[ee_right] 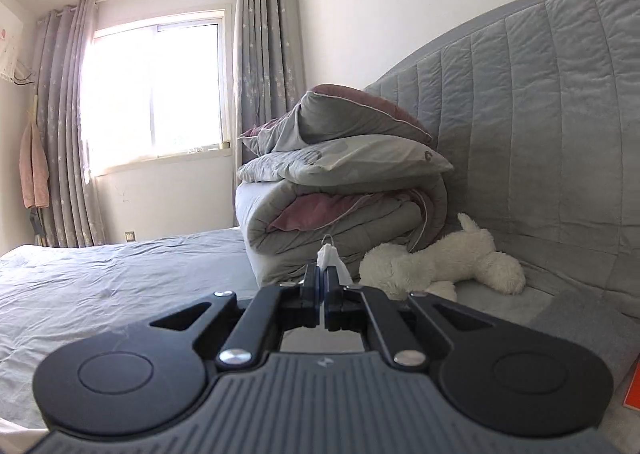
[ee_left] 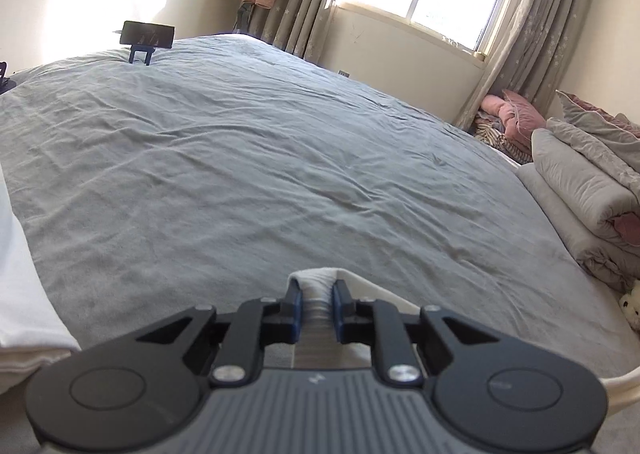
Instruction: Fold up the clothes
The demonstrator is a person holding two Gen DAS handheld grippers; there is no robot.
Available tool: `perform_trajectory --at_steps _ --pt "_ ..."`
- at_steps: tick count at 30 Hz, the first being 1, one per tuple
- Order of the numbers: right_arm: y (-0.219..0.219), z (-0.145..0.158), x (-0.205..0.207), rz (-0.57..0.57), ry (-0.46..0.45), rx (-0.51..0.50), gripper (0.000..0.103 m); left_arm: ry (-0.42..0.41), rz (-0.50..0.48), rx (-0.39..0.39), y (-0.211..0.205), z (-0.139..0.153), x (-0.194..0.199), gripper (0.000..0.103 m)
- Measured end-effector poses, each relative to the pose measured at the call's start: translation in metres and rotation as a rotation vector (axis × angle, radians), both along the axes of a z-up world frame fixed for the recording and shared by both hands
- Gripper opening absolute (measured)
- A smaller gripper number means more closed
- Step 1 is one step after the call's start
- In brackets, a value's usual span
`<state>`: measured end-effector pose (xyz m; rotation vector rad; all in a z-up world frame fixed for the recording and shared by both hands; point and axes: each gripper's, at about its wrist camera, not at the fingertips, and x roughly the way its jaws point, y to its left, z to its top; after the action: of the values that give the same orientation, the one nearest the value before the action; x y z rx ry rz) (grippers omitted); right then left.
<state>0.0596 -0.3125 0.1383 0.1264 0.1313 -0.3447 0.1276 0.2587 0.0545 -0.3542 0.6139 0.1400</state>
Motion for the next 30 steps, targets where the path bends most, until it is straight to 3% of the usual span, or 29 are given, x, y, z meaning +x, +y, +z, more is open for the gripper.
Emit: perform_trajectory --at_steps 3,6,11,14,16,20,22,24,27,29,30 --pt "-0.020 -0.023 0.015 -0.077 0.158 0.029 0.001 0.073 -0.011 0.027 -0.004 -0.019 0.007 0.016" --pt "-0.042 -0.055 0.032 -0.151 0.338 0.071 0.001 0.063 -0.016 0.037 -0.006 -0.022 0.007 0.019" --pt "-0.042 -0.069 0.039 -0.169 0.441 0.032 0.001 0.033 -0.023 0.005 -0.005 -0.016 0.004 0.023" --pt "-0.038 -0.071 0.038 -0.189 0.512 -0.016 0.001 0.057 -0.049 0.029 -0.010 -0.022 0.004 0.023" --pt "-0.043 -0.077 0.037 -0.215 0.587 -0.018 0.002 0.082 -0.062 0.033 -0.013 -0.025 0.005 0.023" --pt "-0.052 -0.100 0.035 -0.120 0.779 0.031 0.003 0.078 -0.070 0.021 -0.013 -0.024 0.005 0.023" --pt "-0.056 -0.101 0.034 -0.125 0.783 0.040 0.006 0.086 -0.063 0.004 -0.013 -0.024 0.007 0.023" --pt "-0.059 -0.090 0.031 -0.129 0.706 0.055 0.013 0.090 -0.058 0.000 -0.013 -0.024 0.008 0.023" --pt "-0.058 -0.079 0.036 -0.088 0.634 0.070 0.014 0.099 -0.052 -0.003 -0.013 -0.024 0.009 0.023" --pt "-0.057 -0.077 0.044 -0.046 0.619 0.078 0.025 0.111 -0.048 -0.002 -0.015 -0.023 0.009 0.023" --pt "-0.056 -0.080 0.051 -0.019 0.624 0.078 0.044 0.117 -0.049 0.002 -0.017 -0.022 0.009 0.023"
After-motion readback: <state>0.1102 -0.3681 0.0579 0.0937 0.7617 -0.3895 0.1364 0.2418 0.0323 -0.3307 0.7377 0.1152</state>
